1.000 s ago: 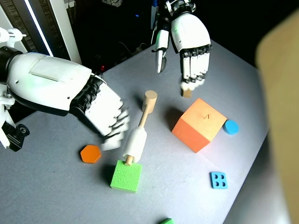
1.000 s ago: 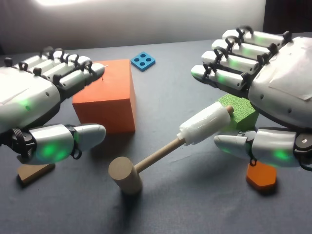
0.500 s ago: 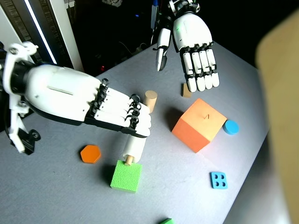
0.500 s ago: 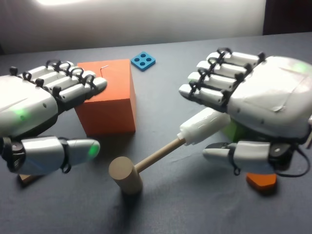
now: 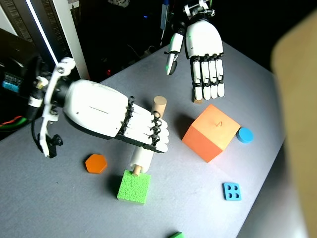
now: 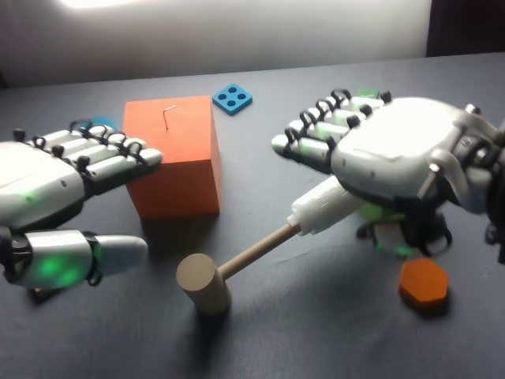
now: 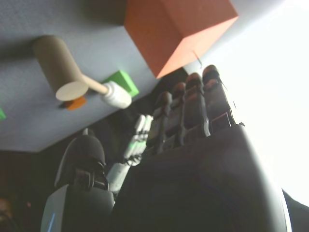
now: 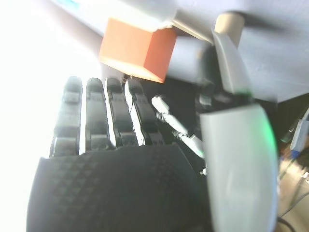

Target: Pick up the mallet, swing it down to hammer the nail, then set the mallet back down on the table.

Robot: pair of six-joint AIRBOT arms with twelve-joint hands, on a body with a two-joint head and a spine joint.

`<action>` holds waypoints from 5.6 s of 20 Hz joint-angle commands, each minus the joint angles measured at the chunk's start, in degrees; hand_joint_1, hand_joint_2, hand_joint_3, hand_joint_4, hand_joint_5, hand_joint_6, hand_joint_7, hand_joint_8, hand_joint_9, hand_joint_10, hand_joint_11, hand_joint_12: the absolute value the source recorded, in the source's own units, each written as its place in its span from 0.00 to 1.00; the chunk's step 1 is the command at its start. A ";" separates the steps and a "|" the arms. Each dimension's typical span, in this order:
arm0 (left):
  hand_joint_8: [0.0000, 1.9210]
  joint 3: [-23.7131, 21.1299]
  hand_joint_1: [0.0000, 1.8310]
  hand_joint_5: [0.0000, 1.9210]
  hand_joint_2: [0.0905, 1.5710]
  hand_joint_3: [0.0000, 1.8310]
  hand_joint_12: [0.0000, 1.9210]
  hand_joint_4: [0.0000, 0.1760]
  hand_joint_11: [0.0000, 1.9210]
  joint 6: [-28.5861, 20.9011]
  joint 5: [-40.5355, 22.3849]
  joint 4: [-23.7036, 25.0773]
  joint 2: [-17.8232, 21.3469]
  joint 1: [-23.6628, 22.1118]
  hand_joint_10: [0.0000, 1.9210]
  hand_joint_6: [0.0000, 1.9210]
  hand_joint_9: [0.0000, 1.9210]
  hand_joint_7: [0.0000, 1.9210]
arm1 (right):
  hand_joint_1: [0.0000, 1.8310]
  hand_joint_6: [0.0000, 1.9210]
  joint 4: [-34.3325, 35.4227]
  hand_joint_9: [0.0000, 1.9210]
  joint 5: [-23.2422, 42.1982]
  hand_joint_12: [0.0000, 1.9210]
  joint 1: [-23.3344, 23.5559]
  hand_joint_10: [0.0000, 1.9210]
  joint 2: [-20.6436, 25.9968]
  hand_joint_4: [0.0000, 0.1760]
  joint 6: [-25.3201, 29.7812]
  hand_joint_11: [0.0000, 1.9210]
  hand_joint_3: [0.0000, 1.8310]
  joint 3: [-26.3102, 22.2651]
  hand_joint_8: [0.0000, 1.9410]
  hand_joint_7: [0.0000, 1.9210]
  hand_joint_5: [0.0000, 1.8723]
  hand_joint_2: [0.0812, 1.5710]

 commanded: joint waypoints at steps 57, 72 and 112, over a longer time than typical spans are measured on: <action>0.00 9.06 0.00 0.03 0.83 0.00 0.00 0.00 0.00 -3.65 -9.90 -0.96 -7.67 3.25 0.00 0.00 0.00 0.01 | 0.76 0.09 14.50 0.43 -0.81 0.56 -3.73 0.13 -17.19 0.00 -11.07 0.15 0.00 18.35 0.06 0.42 0.41 0.65; 0.00 9.00 0.00 0.01 0.83 0.00 0.00 0.00 0.00 -4.19 -9.92 -0.95 -7.66 3.24 0.00 0.00 0.00 0.00 | 0.24 1.00 14.50 0.78 -1.01 1.00 -3.61 1.00 -16.44 0.00 -11.85 0.86 0.01 17.58 1.00 0.68 0.37 0.94; 0.00 9.47 0.00 0.03 0.82 0.00 0.00 0.00 0.00 -4.61 -10.12 -0.95 -7.65 3.20 0.00 0.00 0.03 0.04 | 0.31 1.00 -36.55 0.91 14.08 1.00 4.56 1.00 -8.21 0.00 38.97 0.98 0.02 15.06 1.00 0.86 0.73 1.00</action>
